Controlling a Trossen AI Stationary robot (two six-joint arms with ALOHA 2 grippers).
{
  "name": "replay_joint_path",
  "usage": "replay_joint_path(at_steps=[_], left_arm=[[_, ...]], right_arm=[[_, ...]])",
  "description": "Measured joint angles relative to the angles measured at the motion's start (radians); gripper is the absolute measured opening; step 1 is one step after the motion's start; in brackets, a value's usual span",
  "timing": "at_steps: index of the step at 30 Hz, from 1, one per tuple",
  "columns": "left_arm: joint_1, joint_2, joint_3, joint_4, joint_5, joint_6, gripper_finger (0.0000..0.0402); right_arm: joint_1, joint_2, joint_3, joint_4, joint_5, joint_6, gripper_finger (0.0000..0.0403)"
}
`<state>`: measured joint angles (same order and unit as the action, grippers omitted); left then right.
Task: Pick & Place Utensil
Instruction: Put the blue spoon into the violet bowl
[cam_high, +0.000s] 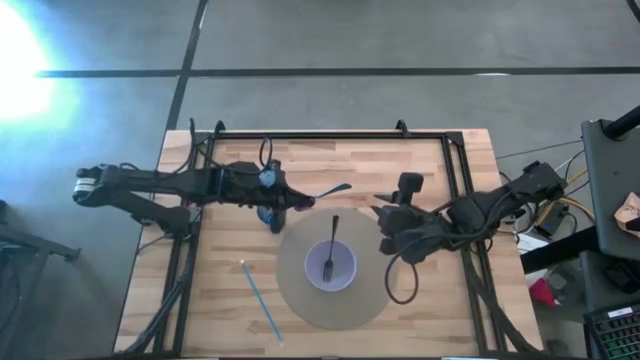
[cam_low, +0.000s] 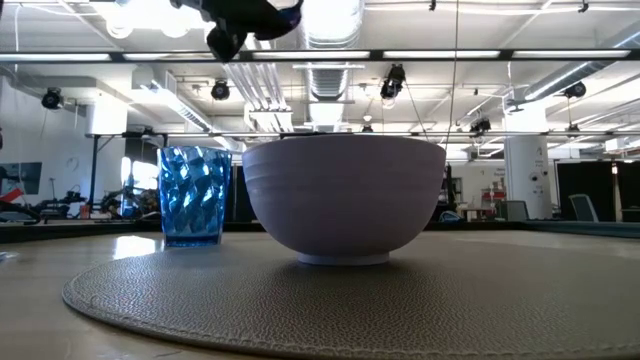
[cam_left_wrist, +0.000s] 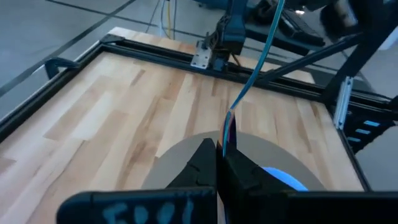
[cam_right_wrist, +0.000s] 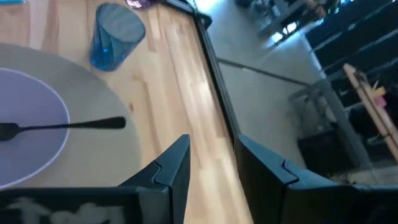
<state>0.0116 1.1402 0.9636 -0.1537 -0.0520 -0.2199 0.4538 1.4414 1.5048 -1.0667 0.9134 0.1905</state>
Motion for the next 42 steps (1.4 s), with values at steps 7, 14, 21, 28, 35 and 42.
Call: replay_joint_path(at_steps=[7,14,21,28,35,42], left_arm=[[-0.012,0.002,-0.101,0.203,0.075,-0.022,0.0],[-0.062,0.004,-0.193,0.379,0.091,-0.052,0.0],[-0.114,0.004,-0.308,0.576,0.057,-0.075,0.0],[-0.141,0.005,-0.393,0.673,-0.02,-0.093,0.0],[-0.159,0.031,-0.429,0.763,-0.028,-0.098,0.0],[-0.179,0.138,-0.419,0.855,-0.04,-0.099,0.0]], right_arm=[[0.0,0.001,-0.12,0.001,-0.009,0.148,0.0135],[0.009,0.001,-0.228,0.018,-0.031,0.297,0.0134],[0.047,0.001,-0.359,0.254,-0.038,0.325,0.0127],[0.061,0.0,-0.485,0.659,-0.054,0.224,0.0137],[0.061,0.0,-0.609,1.16,-0.055,0.034,0.0148],[0.06,0.0,-0.68,1.467,-0.055,-0.091,0.0163]])
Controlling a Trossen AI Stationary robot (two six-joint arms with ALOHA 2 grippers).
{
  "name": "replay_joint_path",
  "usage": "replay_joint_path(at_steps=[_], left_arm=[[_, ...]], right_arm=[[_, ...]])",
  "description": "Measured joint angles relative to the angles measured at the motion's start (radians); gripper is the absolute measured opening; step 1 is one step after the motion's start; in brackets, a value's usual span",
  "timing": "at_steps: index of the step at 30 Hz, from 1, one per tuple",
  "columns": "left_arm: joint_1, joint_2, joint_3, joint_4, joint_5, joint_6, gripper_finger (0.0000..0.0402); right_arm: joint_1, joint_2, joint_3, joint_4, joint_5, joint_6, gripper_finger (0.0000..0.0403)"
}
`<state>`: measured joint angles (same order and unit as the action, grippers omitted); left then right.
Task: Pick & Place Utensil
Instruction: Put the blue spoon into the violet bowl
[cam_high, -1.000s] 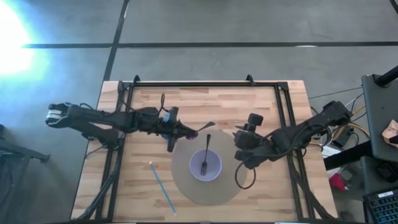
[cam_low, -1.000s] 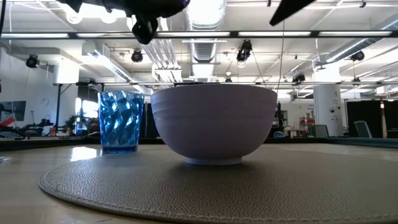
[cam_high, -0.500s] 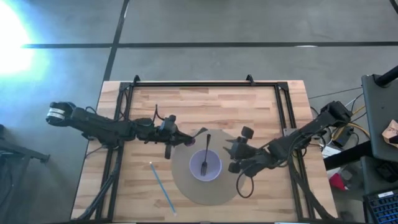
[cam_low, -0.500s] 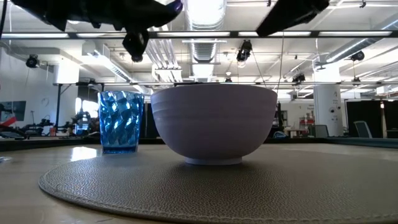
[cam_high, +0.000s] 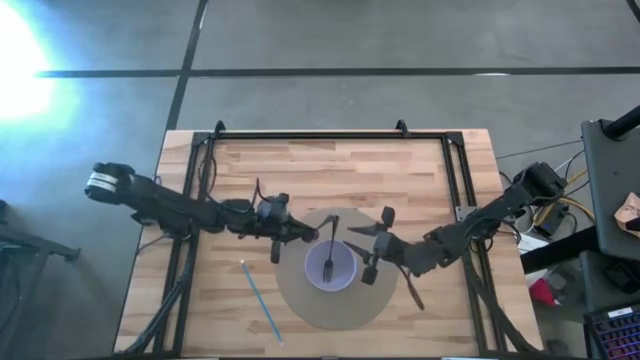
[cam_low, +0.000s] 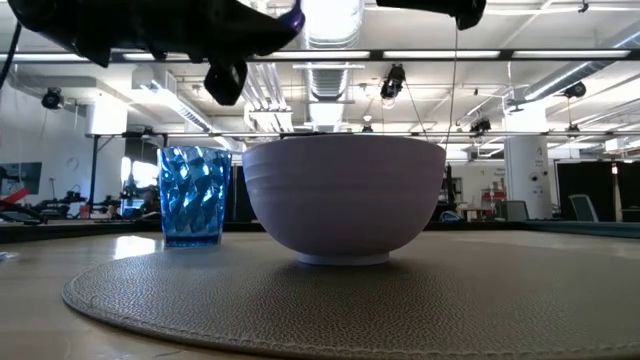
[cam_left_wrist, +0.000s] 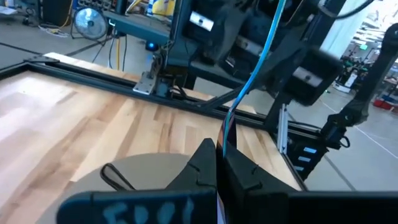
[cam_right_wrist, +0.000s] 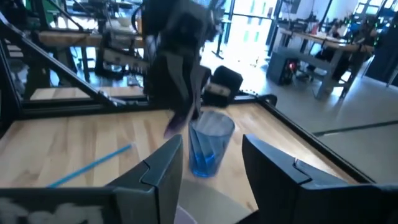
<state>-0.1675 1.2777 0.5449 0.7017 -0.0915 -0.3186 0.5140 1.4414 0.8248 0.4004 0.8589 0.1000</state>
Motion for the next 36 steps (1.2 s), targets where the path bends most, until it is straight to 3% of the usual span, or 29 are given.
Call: replay_joint_path(at_steps=[15,36], left_arm=[[-0.015,0.153,0.062,0.07,-0.013,0.0,0.0],[-0.028,0.243,0.109,0.068,-0.019,0.004,0.0]], right_arm=[[-0.002,0.0,0.018,0.077,-0.003,-0.104,0.02],[-0.007,0.0,0.021,0.155,-0.03,-0.129,0.0192]])
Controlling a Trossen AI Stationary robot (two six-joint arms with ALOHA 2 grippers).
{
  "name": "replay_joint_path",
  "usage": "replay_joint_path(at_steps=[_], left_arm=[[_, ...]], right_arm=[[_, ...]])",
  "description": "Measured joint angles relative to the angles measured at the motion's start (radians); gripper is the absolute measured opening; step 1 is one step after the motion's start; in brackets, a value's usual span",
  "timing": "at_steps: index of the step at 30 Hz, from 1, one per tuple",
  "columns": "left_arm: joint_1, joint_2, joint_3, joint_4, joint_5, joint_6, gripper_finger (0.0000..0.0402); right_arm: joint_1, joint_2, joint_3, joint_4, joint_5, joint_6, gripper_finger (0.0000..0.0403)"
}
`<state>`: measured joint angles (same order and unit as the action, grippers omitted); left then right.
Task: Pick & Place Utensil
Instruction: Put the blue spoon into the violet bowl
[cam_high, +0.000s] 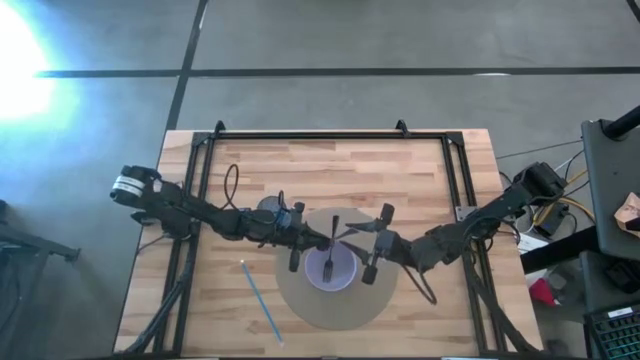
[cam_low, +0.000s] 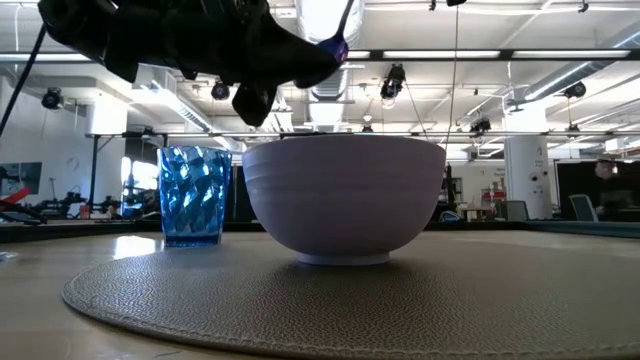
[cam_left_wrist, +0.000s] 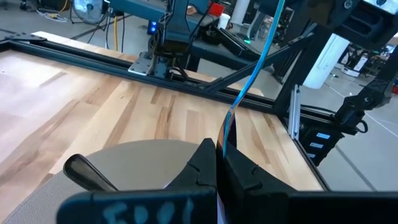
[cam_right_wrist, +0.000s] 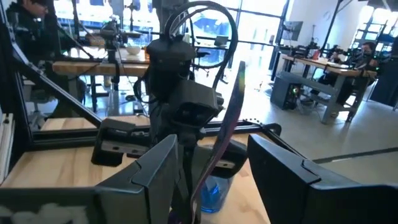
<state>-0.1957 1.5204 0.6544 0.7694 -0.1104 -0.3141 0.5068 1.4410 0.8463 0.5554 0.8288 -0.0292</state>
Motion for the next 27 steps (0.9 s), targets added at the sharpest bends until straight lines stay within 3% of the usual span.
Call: replay_joint_path(at_steps=[6,17,27], left_arm=[[-0.004,0.0,0.0,0.001,-0.003,0.0,0.0],[-0.004,0.0,-0.001,-0.002,-0.008,0.003,0.0],[-0.004,0.0,-0.001,-0.002,-0.008,0.003,0.0]], right_arm=[[0.0,0.0,0.0,0.004,0.0,0.008,0.0145],[-0.006,0.0,0.0,0.003,0.0,0.03,0.0017],[-0.006,0.0,0.0,0.0,0.0,0.033,0.0014]])
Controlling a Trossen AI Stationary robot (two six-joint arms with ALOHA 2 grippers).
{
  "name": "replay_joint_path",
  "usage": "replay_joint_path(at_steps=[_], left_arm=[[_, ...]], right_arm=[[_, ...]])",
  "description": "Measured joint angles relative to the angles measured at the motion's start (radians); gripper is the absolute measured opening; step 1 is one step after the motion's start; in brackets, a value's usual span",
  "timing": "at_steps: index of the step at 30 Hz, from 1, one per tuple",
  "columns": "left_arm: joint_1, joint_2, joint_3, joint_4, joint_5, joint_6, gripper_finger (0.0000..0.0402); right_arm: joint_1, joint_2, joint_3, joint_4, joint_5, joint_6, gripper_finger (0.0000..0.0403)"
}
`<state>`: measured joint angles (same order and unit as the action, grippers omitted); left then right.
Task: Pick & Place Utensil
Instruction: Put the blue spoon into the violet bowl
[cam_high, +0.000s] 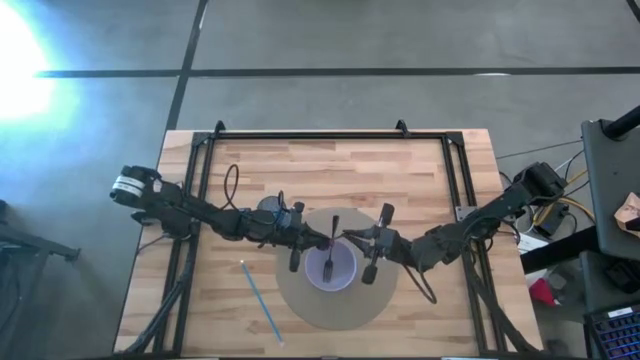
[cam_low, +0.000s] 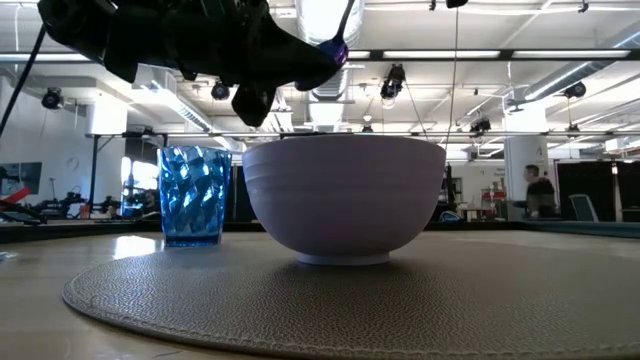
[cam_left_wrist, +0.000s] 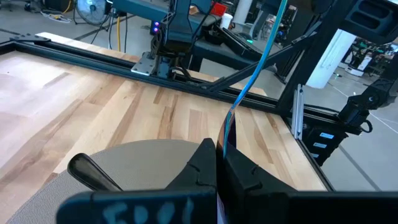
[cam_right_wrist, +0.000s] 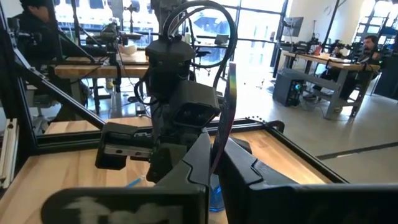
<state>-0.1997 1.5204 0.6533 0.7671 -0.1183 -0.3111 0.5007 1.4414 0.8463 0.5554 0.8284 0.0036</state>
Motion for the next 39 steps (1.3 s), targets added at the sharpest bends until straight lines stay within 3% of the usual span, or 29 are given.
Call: replay_joint_path(at_steps=[16,31,39], left_arm=[[0.0,0.0,0.0,-0.003,0.005,0.021,0.0058],[0.0,0.0,0.001,-0.004,0.027,0.015,0.0149],[0.001,0.0,0.006,-0.044,0.025,0.015,0.016]], right_arm=[[0.001,0.0,0.0,-0.026,-0.003,0.0,0.0012],[0.001,0.0,-0.002,-0.028,0.001,-0.004,0.0012],[0.003,0.0,-0.002,-0.03,0.004,-0.006,0.0012]])
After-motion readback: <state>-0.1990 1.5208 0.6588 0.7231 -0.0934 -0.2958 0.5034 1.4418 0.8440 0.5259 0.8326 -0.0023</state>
